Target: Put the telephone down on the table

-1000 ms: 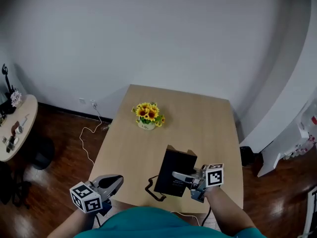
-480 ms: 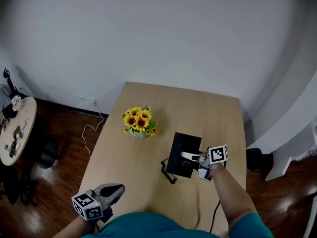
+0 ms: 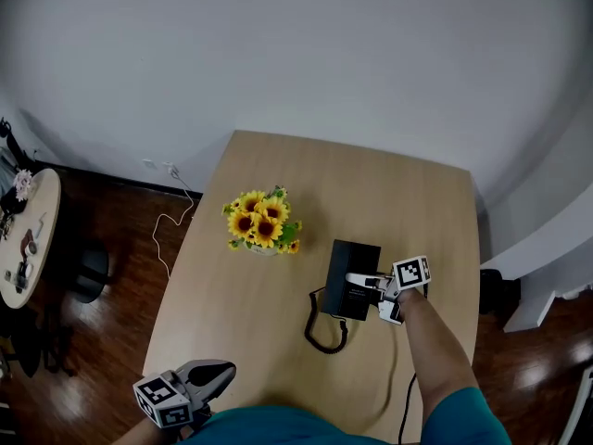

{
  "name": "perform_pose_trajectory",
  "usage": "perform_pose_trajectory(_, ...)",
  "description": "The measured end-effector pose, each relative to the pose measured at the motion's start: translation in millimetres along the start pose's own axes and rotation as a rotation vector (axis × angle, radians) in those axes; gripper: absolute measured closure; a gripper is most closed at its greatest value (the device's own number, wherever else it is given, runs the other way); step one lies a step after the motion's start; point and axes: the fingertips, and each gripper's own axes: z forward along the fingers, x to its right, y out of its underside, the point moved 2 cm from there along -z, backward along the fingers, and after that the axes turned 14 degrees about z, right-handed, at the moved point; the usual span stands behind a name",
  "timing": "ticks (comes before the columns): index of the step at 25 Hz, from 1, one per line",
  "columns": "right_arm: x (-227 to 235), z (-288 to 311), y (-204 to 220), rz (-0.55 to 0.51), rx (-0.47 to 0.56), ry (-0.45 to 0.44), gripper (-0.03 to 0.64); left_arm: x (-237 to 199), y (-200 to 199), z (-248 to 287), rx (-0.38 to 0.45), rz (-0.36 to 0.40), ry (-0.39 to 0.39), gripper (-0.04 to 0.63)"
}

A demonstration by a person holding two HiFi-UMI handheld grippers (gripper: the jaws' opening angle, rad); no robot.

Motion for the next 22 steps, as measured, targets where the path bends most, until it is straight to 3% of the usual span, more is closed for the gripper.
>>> perform_pose_trajectory(5,33.3,-0.1,6.9,0.019,-0.013,0.089,0.457,-6.6,-3.1,-1.9,0.017,-0.025,-0.013,0.591)
perform_pose_trajectory(8,34.0,3.4,9.0,-0.017,-0.011,0.023,0.457,-4.7,-8.1,0.9,0.04,-0.041,-0.006,0.591)
perform_pose_trajectory(11,37.1,2.7,7.2,-0.053,-0.008,0.045,0.442,-4.4,-1.9,1.4,0.007,-0.023,-0.01,0.591)
perform_pose_trajectory(14,40.9,1.9,6.6,-0.057,0.003,0.1,0.415,0.5,-5.4,3.7,0.024,-0.027,-0.007,0.591)
perform_pose_trajectory(18,51.3,-6.1,6.7,-0.051,0.013,0.223,0.349,3.2,-4.2,2.8,-0.019,-0.001,-0.038,0.591)
perform_pose_trajectory(20,57.9,-19.6,3.2,-0.067,0.043,0.309,0.293,6.2,-3.6,0.1,-0.021,0.009,-0.048,0.591)
perform_pose_trajectory(22,59.3,-39.7,-3.5,-0.07,0.113,0.375,0.291,10.1,-5.0,-3.2,-0.004,0.015,-0.052,0.591)
